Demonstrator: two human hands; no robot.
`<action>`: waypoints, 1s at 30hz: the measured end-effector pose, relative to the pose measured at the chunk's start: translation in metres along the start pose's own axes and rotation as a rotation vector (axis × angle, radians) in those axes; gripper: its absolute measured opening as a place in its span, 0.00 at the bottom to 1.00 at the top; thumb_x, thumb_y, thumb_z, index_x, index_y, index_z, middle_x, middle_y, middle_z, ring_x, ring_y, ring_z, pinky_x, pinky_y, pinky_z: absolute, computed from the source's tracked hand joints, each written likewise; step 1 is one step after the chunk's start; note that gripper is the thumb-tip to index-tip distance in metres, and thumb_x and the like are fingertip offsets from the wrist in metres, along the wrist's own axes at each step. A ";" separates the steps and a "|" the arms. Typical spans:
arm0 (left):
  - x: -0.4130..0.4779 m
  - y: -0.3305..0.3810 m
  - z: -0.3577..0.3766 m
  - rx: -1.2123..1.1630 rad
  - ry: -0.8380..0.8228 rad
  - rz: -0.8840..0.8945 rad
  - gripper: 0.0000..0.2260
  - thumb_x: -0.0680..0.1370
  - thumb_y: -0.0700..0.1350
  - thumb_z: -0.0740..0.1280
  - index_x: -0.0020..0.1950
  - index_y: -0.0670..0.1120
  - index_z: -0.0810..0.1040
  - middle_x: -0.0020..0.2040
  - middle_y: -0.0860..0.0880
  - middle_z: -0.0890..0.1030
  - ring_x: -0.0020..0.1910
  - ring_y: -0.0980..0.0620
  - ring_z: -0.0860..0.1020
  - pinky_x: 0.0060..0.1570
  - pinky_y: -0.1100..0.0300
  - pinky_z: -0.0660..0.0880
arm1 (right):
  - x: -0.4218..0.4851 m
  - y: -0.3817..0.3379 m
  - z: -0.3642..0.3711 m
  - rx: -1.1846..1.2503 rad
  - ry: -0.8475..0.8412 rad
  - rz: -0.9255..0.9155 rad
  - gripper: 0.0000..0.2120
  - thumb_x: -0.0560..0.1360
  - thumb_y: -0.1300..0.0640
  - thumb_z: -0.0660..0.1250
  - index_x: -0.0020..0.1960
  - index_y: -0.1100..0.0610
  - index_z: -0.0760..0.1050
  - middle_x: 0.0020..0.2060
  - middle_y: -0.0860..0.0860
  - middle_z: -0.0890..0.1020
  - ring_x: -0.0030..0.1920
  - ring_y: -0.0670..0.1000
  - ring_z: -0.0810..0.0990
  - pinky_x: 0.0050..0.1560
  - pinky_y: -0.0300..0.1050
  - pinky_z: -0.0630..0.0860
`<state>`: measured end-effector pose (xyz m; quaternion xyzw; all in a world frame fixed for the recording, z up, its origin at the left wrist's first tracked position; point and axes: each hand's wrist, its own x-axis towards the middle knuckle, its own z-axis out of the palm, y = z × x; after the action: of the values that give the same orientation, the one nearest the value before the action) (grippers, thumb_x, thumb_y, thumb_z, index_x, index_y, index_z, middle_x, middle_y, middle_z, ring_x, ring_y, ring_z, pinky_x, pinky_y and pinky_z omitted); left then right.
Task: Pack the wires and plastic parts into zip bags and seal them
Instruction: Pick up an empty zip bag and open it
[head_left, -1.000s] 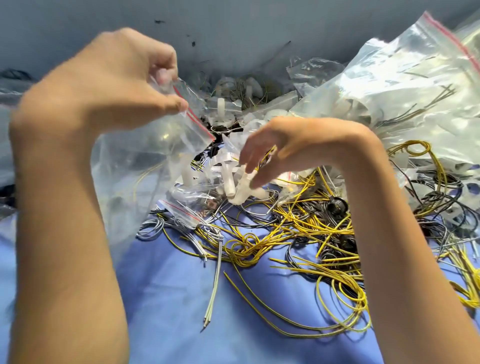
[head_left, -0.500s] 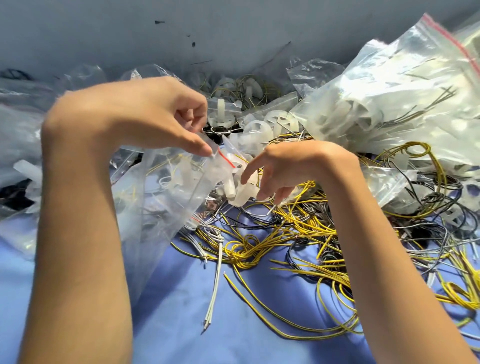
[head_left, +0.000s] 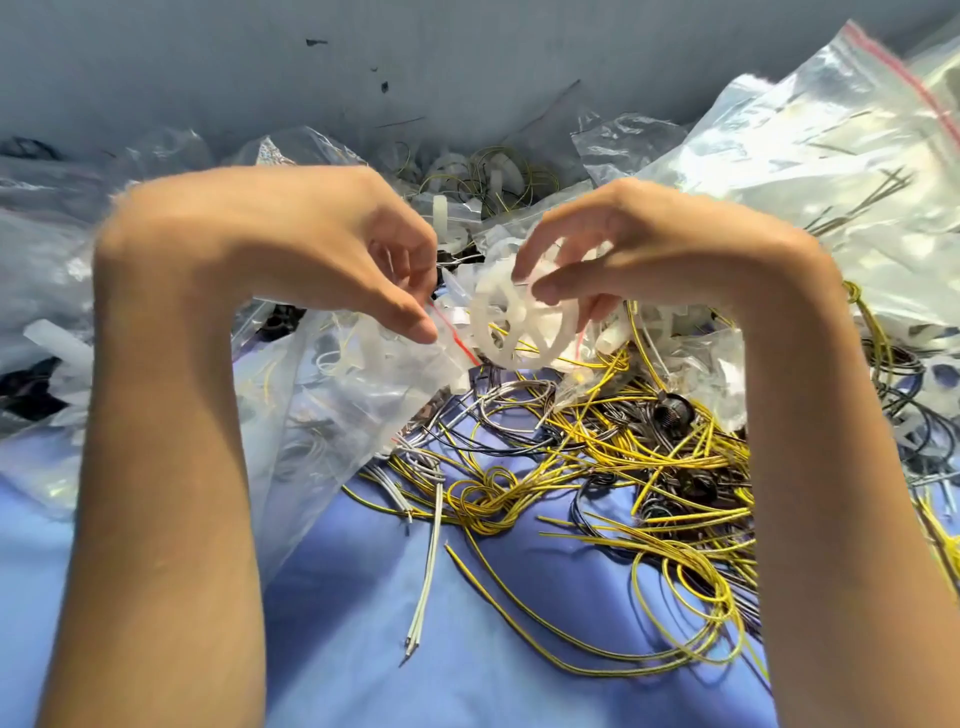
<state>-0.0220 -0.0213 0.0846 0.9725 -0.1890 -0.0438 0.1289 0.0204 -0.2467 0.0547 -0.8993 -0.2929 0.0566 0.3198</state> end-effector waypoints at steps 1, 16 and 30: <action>0.000 0.001 0.000 0.008 -0.004 0.000 0.12 0.61 0.61 0.72 0.38 0.57 0.79 0.30 0.58 0.78 0.27 0.60 0.72 0.39 0.55 0.72 | -0.001 0.001 -0.002 0.019 0.055 -0.010 0.09 0.74 0.57 0.70 0.52 0.47 0.80 0.34 0.47 0.84 0.31 0.43 0.83 0.31 0.30 0.73; 0.009 0.035 0.009 -0.080 0.121 0.210 0.11 0.61 0.59 0.74 0.35 0.55 0.80 0.32 0.54 0.77 0.30 0.59 0.72 0.29 0.65 0.66 | 0.000 -0.011 0.000 0.285 0.102 -0.122 0.08 0.74 0.58 0.69 0.53 0.53 0.76 0.35 0.50 0.85 0.33 0.49 0.81 0.36 0.41 0.78; 0.007 0.033 0.007 -0.191 0.280 0.292 0.08 0.67 0.52 0.75 0.34 0.53 0.78 0.28 0.57 0.75 0.29 0.60 0.71 0.29 0.71 0.64 | -0.001 -0.017 0.009 0.253 -0.161 -0.114 0.10 0.80 0.59 0.60 0.54 0.61 0.78 0.42 0.53 0.80 0.38 0.46 0.81 0.38 0.35 0.75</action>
<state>-0.0277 -0.0549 0.0866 0.9147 -0.3030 0.0931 0.2506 0.0089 -0.2314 0.0582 -0.8264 -0.3586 0.1469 0.4086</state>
